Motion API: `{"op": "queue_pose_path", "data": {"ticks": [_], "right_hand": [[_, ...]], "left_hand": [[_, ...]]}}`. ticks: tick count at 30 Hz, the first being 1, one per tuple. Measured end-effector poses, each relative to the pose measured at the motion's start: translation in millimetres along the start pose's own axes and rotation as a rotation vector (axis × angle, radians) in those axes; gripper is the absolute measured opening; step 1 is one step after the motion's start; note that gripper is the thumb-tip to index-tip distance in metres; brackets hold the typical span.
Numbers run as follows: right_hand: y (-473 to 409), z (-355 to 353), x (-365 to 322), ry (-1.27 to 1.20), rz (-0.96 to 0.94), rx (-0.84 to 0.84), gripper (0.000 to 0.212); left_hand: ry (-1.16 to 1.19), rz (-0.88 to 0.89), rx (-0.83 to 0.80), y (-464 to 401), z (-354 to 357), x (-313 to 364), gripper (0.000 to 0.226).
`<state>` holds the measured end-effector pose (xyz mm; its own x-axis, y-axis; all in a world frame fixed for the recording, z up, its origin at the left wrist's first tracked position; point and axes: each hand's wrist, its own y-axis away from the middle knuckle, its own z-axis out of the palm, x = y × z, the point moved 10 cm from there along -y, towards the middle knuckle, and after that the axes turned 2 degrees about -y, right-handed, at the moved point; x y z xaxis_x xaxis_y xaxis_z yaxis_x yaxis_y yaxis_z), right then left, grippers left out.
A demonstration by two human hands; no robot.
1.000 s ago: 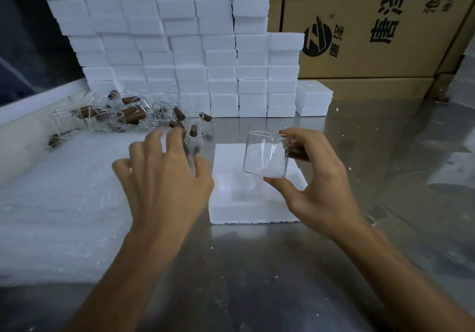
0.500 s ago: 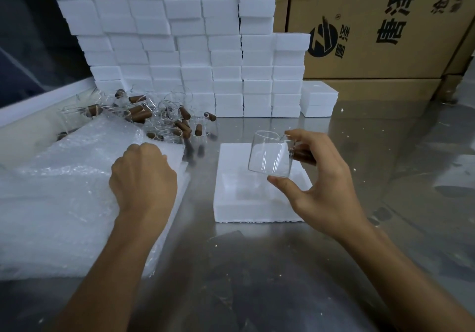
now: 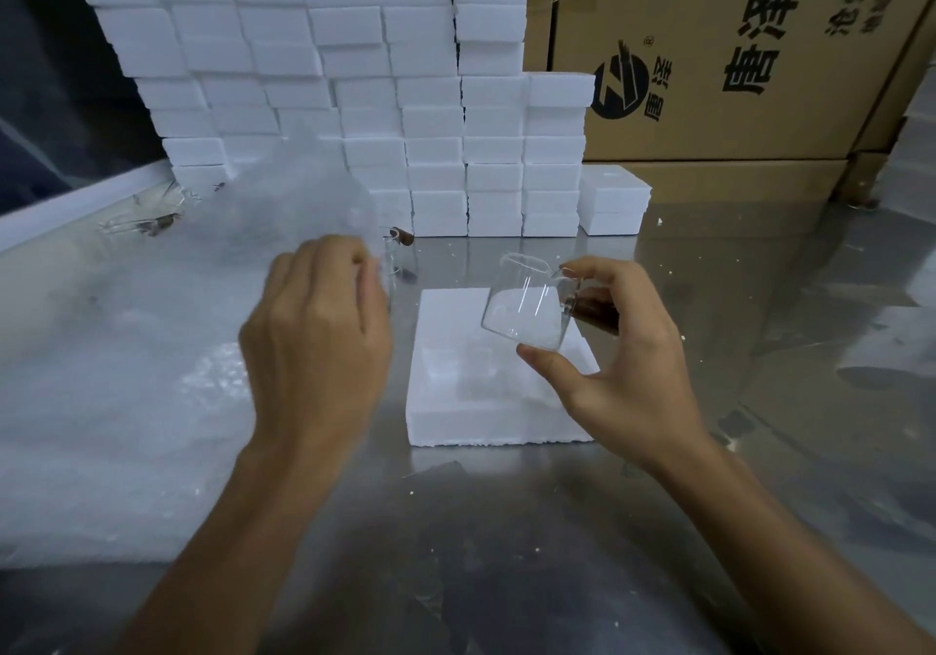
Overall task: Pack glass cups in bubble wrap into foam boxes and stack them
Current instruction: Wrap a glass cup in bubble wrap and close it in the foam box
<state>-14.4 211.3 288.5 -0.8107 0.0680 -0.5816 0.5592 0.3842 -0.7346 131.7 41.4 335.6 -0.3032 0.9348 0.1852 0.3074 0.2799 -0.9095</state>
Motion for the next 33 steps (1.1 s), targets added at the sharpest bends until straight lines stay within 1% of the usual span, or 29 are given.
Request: {"op": "queue_pose_path", "data": {"ticks": [2,4,7,10,11,13,15,17,20,23,26,28,31,33], "right_hand": [[0.1,-3.5,5.3,-0.040,0.068,0.022,0.059],[0.1,-8.1,12.6,-0.092,0.143,0.064,0.053],[-0.3,-15.1,22.5,-0.115,0.214,0.125,0.050],[0.6,-17.0,33.7,-0.171,0.291,0.137,0.052],[1.0,-16.2,36.2,-0.194,0.308,0.132,0.052],[1.4,-13.6,39.2,-0.247,0.337,0.118,0.053],[2.5,-9.7,40.2,-0.304,0.359,0.099,0.052],[2.7,-5.2,37.6,-0.329,0.369,0.080,0.046],[1.8,-1.9,36.2,-0.347,0.383,0.104,0.037],[1.4,-3.3,35.4,-0.344,0.386,0.124,0.040],[2.5,-6.5,36.6,-0.379,0.414,0.139,0.035],[3.6,-8.1,38.2,-0.496,0.453,0.162,0.035],[5.7,-6.0,44.2,-0.678,0.561,0.179,0.041],[5.7,-1.2,44.1,-0.803,0.617,0.162,0.037]], "left_hand": [[0.096,0.113,-0.040,7.6,7.5,21.0,0.006],[0.204,0.153,-0.134,15.4,20.1,32.6,0.011],[0.289,0.097,-0.265,25.6,37.0,34.3,0.026],[0.272,0.030,-0.341,30.6,50.6,27.2,0.046],[0.270,0.008,-0.354,31.7,53.8,23.9,0.046],[0.279,-0.052,-0.377,34.6,59.6,15.7,0.034],[0.301,-0.132,-0.379,38.2,62.7,7.0,0.022],[0.336,-0.216,-0.366,41.7,63.9,-0.2,0.015],[0.376,-0.268,-0.329,42.4,63.1,-5.4,0.021],[0.359,-0.228,-0.301,40.6,61.3,-4.0,0.029],[0.321,-0.207,-0.285,39.4,58.2,-2.0,0.022],[0.275,-0.136,-0.277,36.7,54.0,4.5,0.019],[0.236,-0.013,-0.279,32.6,47.7,16.2,0.018],[0.229,0.033,-0.264,29.2,42.4,21.8,0.016]]}}
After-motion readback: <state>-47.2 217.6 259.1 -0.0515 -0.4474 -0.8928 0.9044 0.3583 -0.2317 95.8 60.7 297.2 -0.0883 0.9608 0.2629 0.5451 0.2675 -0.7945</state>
